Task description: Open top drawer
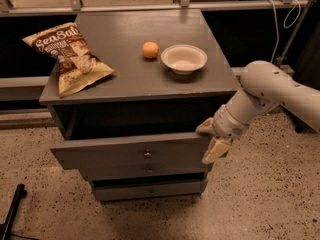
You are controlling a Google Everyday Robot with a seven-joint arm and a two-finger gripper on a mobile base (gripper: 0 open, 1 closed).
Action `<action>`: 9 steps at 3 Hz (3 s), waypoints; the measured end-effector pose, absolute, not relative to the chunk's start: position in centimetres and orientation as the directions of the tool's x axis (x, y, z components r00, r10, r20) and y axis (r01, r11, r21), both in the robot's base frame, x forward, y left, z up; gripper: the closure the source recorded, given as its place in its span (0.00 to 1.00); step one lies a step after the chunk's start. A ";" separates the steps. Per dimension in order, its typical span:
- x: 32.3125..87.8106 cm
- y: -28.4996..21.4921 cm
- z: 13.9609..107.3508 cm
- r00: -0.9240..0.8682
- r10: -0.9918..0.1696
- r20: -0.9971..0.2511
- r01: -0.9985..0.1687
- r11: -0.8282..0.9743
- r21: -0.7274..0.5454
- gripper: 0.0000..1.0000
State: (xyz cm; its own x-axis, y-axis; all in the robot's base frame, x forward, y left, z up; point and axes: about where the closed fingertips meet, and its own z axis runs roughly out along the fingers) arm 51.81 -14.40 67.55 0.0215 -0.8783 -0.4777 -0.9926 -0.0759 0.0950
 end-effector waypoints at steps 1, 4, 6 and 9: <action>50.3 -13.9 67.8 0.013 -0.865 -0.501 -0.992 -0.074 0.103 0.66; 49.2 -13.4 68.4 0.010 -0.856 -0.517 -0.989 -0.084 0.119 1.00; 48.2 -13.2 69.0 0.012 -0.849 -0.528 -0.987 -0.094 0.129 1.00; 46.9 -12.4 72.7 0.052 -0.840 -0.540 -0.988 -0.123 0.097 1.00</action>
Offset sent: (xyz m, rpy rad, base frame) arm -0.0546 0.0150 0.0234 0.0923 0.0265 -0.0083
